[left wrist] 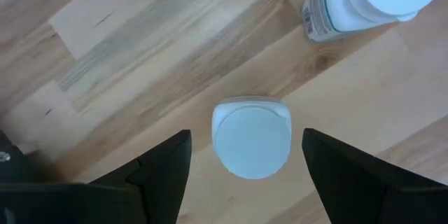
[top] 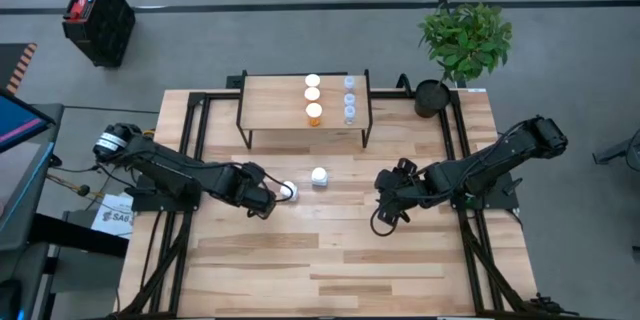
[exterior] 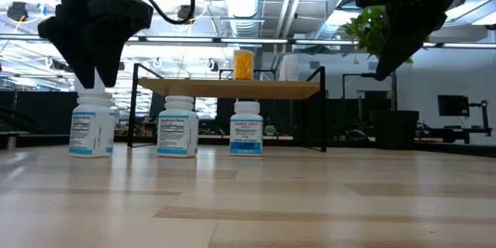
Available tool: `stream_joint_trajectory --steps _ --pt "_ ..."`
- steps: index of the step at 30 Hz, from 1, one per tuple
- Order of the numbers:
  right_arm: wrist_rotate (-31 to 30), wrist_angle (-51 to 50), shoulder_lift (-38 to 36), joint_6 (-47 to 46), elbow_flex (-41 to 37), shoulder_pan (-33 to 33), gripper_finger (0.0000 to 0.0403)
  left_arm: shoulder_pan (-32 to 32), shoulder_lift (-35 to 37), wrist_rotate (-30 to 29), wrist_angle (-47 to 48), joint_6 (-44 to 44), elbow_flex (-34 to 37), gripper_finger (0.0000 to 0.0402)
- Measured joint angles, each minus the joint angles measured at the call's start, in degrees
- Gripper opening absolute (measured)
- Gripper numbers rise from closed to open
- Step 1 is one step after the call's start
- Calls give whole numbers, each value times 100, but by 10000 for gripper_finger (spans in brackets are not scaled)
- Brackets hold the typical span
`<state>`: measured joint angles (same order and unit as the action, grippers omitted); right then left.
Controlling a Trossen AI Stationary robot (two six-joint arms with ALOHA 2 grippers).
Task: Pick and place medicine bottles onto shelf by color
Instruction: Put the bottom white pill bottle on the shelf
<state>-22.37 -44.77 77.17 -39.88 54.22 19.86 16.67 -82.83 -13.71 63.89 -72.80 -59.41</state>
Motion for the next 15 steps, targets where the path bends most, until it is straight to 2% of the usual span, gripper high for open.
stream_joint_trajectory --steps 15 --pt "4 -165 -2 -11 0 -2 306 -11 -222 333 -229 3 67 261"
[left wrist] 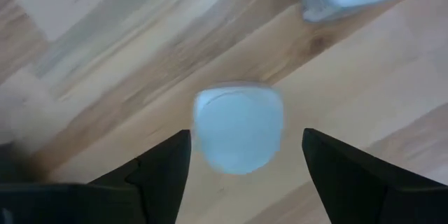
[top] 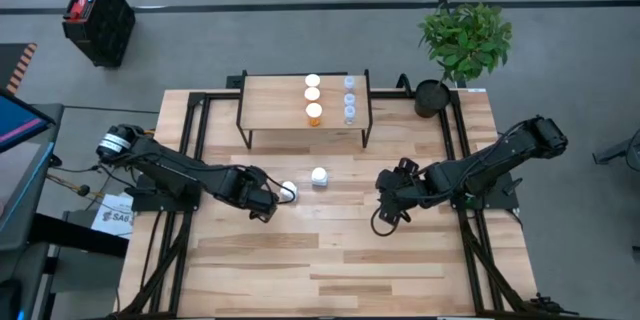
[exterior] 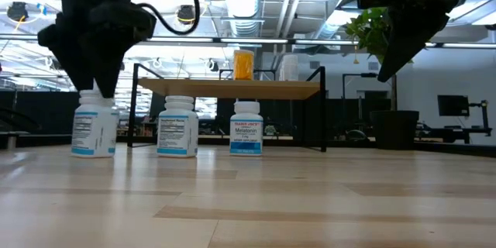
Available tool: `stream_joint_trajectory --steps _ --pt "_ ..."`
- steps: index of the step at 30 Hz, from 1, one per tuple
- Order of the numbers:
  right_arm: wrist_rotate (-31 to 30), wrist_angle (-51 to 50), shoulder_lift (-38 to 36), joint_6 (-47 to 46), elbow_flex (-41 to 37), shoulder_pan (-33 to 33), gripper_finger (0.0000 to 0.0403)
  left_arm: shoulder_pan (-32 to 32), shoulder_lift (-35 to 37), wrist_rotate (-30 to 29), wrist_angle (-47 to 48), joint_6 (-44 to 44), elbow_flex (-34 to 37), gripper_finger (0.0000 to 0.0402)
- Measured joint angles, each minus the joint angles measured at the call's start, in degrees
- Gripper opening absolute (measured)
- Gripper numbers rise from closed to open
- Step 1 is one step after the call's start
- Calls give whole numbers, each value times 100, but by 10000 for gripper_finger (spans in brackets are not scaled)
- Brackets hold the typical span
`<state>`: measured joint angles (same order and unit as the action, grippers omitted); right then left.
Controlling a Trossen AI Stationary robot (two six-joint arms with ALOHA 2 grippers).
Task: Pick and place medicine bottles onto shelf by color
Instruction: Put the bottom white pill bottle on the shelf
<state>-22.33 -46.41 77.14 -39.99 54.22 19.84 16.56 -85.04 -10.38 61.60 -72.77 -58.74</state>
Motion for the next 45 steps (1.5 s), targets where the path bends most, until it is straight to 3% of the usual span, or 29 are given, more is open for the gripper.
stream_joint_trajectory --steps 13,22,29,35,45 --pt "2 -75 4 -4 0 0 306 0 -211 -39 -206 713 2 251" --pt "2 -93 4 -4 0 0 306 -2 -219 72 -170 2303 -9 152" --pt "2 -93 4 -4 0 0 306 0 -209 212 18 4481 -15 136" --pt "1 -92 4 -4 0 1 306 22 -211 249 86 6242 -13 159" --pt "0 -90 4 -9 0 0 306 35 -220 159 86 10565 -3 165"
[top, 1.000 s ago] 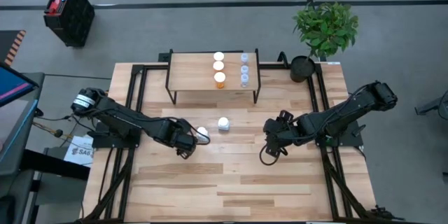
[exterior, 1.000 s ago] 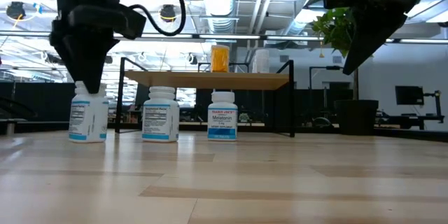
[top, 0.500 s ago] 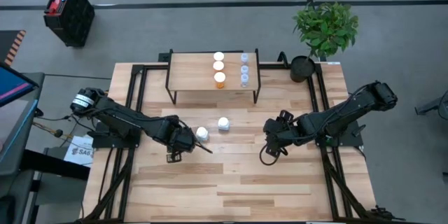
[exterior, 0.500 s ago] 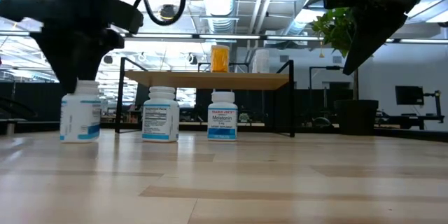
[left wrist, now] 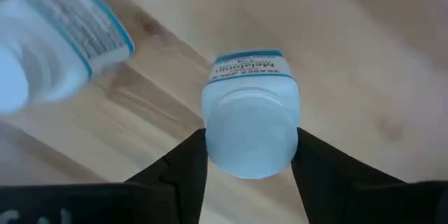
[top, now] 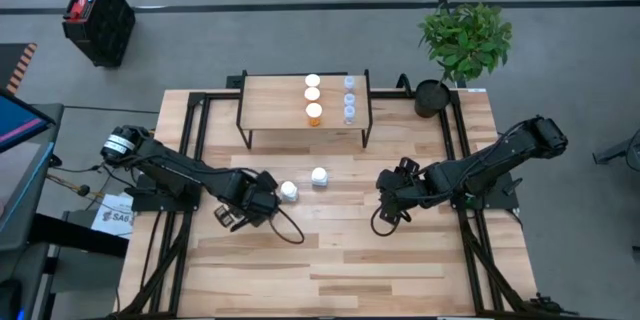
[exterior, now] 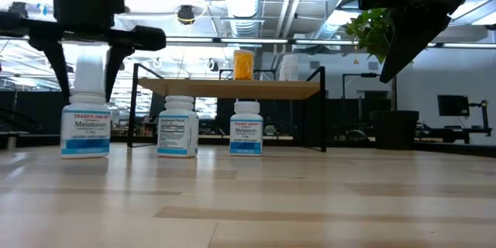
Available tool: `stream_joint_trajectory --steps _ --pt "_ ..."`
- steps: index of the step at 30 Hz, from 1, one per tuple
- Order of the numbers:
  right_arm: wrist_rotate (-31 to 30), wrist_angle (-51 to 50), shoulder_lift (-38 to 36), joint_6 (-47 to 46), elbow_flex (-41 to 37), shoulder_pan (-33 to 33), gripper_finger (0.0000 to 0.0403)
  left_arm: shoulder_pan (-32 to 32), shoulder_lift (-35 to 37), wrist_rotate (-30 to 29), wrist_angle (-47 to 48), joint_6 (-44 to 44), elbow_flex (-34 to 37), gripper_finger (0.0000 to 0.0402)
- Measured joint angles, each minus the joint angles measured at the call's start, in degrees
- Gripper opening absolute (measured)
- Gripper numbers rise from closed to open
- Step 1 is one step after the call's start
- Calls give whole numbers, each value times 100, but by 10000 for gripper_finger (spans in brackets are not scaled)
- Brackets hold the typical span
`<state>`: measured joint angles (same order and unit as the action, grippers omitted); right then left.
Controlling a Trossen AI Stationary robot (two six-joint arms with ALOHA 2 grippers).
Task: Pick and place medicine bottles onto shelf by color
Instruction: Put the bottom white pill bottle on the shelf
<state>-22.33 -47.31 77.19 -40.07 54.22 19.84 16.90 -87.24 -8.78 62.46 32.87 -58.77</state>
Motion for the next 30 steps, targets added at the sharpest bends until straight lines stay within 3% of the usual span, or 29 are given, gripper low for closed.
stream_joint_trajectory --steps 3,6,11,23,30 --pt "0 0 0 0 0 1 306 37 -12 -505 23 706 13 165" --pt "0 1 0 0 0 2 306 73 -17 -1131 -77 819 16 167" --pt "-1 28 0 -1 0 0 306 88 -17 -909 -17 1024 16 185" --pt "-2 372 0 -4 0 0 306 105 -15 -1183 14 983 -15 245" --pt "-2 365 0 0 0 0 306 452 -12 -1148 126 -108 -960 261"
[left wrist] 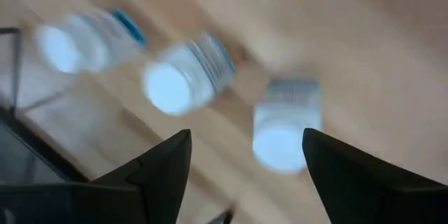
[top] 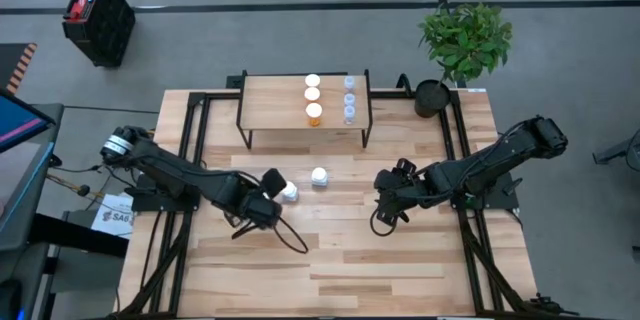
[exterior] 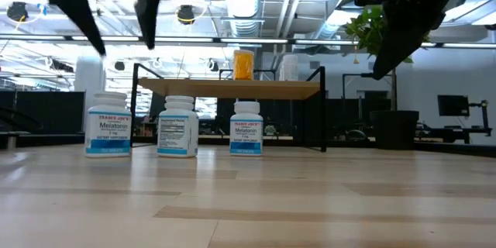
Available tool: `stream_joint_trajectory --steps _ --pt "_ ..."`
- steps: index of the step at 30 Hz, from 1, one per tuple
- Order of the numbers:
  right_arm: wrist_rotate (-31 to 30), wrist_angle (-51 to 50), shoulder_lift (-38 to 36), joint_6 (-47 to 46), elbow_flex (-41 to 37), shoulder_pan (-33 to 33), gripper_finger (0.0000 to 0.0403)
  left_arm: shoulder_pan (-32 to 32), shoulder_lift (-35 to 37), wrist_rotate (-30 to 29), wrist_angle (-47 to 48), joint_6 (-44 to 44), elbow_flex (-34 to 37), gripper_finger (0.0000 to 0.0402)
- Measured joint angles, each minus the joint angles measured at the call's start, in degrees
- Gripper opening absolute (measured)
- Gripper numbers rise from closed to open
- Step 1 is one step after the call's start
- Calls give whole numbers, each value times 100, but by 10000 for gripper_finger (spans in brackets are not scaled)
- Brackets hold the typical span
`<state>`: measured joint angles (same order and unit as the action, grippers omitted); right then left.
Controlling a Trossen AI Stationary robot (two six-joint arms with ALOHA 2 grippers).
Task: Pick and place medicine bottles onto shelf by color
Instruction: Put the bottom white pill bottle on the shelf
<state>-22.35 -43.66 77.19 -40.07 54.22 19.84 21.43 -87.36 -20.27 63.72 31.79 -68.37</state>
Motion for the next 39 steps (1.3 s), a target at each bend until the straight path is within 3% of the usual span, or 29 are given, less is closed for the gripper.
stream_joint_trajectory --steps 3,6,9,11,17,25,32,39 --pt "0 0 0 2 0 0 306 166 16 422 66 -1225 -369 262" --pt "-2 -2 0 7 0 0 306 197 14 916 236 -3532 -405 262" --pt "-2 -4 0 13 -1 0 306 188 14 963 338 -5815 -240 261" --pt "-2 -6 0 74 0 0 306 233 12 928 343 -6439 -59 258" --pt "-2 -4 0 299 0 0 306 466 250 939 597 -7153 148 252" --pt "-2 -2 0 267 -1 0 306 534 2056 -193 852 -8549 376 251" --pt "-2 -2 0 289 0 0 306 -50 2516 324 -685 -8408 1580 255" --pt "106 -54 -2 306 0 0 306 -422 2447 507 -858 -8331 1811 283"
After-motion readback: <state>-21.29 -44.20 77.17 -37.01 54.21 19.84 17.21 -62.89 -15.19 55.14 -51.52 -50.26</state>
